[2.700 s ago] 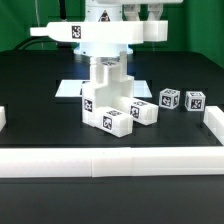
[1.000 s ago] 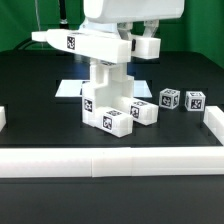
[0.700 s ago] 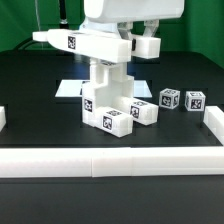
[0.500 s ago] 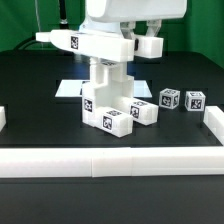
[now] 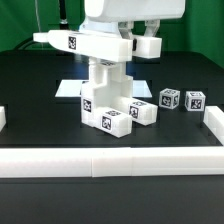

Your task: Assemble chair

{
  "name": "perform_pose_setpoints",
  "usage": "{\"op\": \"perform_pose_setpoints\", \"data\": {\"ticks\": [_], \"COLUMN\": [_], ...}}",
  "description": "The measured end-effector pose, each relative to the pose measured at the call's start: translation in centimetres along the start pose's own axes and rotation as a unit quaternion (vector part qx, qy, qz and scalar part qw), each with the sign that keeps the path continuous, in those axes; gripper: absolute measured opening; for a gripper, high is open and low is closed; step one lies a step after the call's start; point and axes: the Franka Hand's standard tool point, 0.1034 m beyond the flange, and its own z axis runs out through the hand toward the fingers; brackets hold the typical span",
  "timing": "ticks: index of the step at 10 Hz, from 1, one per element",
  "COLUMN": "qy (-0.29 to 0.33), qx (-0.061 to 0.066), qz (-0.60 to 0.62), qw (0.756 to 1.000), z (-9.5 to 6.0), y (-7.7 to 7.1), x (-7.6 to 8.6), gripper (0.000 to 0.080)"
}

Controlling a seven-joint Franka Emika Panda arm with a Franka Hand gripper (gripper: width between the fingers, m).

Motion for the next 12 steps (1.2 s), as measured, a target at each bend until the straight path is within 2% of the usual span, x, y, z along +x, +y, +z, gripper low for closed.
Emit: {"op": "perform_pose_setpoints", "data": {"ticks": [6,12], "qy": [0.0,-0.014], "qx": [-0.003,-0.004], "qz": [-0.012,-0.021], "qw": [1.0,1.0], "z": [0.4,2.5], "y": [0.2,0.7], "x": [-0.1,-0.5], "gripper": [0.0284,0.0284]}}
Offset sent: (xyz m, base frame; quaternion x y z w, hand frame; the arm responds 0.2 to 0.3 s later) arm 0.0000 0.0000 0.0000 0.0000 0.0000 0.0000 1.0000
